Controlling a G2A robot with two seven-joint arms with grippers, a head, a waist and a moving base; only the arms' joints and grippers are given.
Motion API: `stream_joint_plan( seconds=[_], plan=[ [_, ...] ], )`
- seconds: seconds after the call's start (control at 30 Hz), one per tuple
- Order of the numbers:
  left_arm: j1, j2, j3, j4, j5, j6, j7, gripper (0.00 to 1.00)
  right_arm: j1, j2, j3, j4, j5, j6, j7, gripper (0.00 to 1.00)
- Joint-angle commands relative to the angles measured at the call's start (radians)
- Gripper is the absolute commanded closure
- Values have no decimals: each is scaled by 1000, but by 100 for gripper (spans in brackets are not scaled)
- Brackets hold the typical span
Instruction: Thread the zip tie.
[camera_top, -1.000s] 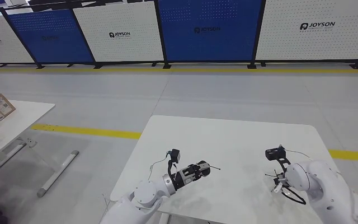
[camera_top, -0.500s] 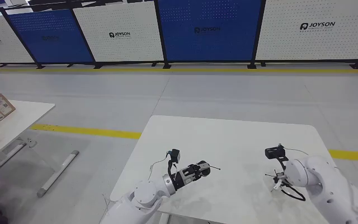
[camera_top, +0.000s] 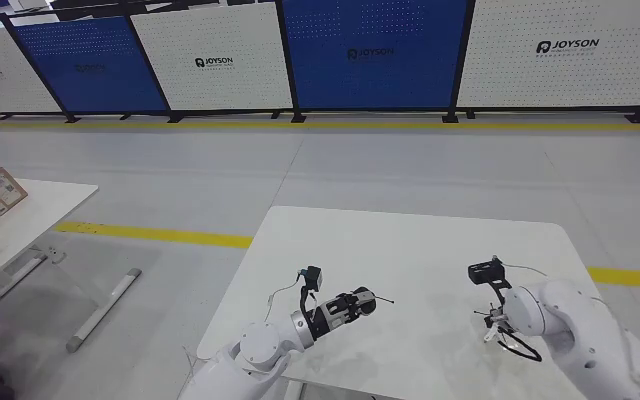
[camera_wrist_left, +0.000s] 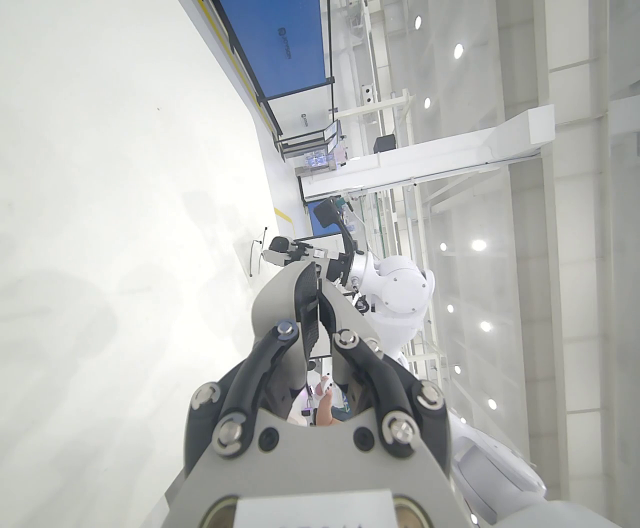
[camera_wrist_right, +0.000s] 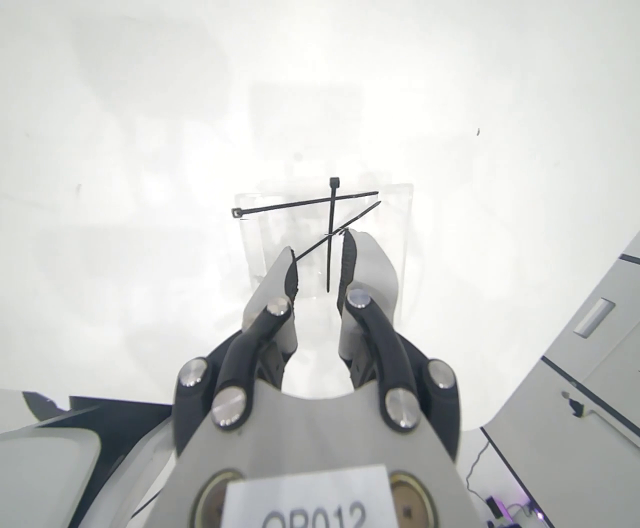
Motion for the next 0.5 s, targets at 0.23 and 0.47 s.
stream_joint_plan(
  seconds=[0.23, 0.47],
  plan=[
    [0, 0, 0, 0, 0, 0, 0, 100, -121, 68, 142, -215, -69, 23, -3, 76],
    [0, 0, 0, 0, 0, 0, 0, 100, -289, 91, 311, -334, -110, 23, -32, 0]
  ],
)
